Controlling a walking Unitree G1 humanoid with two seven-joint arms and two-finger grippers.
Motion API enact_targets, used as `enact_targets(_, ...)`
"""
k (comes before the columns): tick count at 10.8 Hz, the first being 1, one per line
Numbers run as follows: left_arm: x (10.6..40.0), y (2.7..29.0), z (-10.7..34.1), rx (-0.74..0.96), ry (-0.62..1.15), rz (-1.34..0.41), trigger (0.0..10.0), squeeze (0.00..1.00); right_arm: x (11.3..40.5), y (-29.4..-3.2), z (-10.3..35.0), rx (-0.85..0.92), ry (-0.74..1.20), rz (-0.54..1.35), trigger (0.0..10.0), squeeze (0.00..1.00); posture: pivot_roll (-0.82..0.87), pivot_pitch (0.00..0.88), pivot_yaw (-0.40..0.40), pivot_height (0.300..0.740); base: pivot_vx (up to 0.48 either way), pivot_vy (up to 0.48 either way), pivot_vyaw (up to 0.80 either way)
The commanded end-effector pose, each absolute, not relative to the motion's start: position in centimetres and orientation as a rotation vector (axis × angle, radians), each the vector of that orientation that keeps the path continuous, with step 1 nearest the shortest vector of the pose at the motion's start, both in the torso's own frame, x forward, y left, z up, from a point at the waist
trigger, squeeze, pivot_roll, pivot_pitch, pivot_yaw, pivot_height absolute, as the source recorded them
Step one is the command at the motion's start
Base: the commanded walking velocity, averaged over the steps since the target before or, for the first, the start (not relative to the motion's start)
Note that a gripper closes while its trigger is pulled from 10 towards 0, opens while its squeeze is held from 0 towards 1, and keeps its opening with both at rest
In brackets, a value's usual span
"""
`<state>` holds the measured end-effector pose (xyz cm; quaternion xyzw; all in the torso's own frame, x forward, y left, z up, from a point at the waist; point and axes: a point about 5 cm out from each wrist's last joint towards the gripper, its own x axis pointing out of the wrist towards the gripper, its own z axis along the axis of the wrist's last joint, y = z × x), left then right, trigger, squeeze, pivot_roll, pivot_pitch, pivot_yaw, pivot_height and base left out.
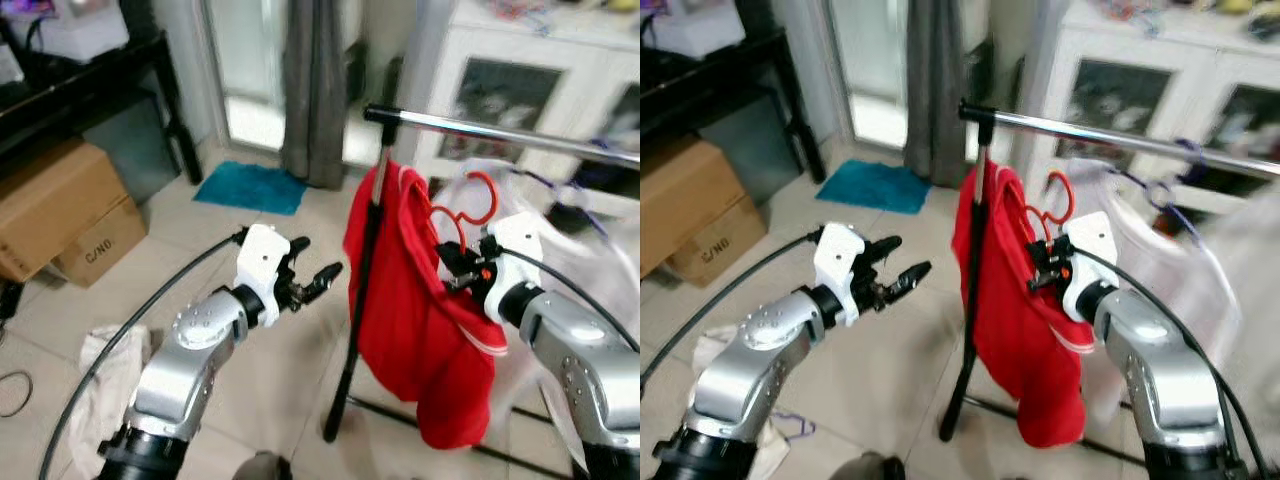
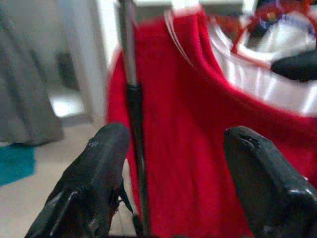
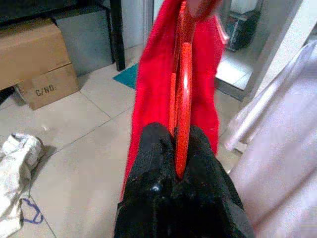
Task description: Hang hanger
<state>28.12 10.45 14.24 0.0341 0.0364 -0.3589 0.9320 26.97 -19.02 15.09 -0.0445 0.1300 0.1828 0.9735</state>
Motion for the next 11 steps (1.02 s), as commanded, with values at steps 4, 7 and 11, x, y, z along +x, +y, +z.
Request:
enact_targets(4,28.7,10.1,14.2,0.042,0.084,-0.731,10.0,0.00,27.4,-17.7,16.9,-0.094,0.163,0.398,0.0,0.00,-0.01,0.000,0.020,0.740,-0.135,0.000,0.00)
enact_targets(7,30.2,9.3,14.9,-0.180,0.119,-0.788,10.0,1.00,27.8,-16.4,17.9,-0.100,0.109,0.434,0.0,0.00,-0.01,0.000,0.022,0.740,0.000,0.000,0.00)
enact_targets(11,33.0,8.3,15.5,-0.255,0.165,-0.828,10.0,0.69,27.7,-14.9,19.0,-0.162,0.062,0.491,0.0,0.00,-0.02,0.000,0.032,0.740,0.000,0.000,0.00)
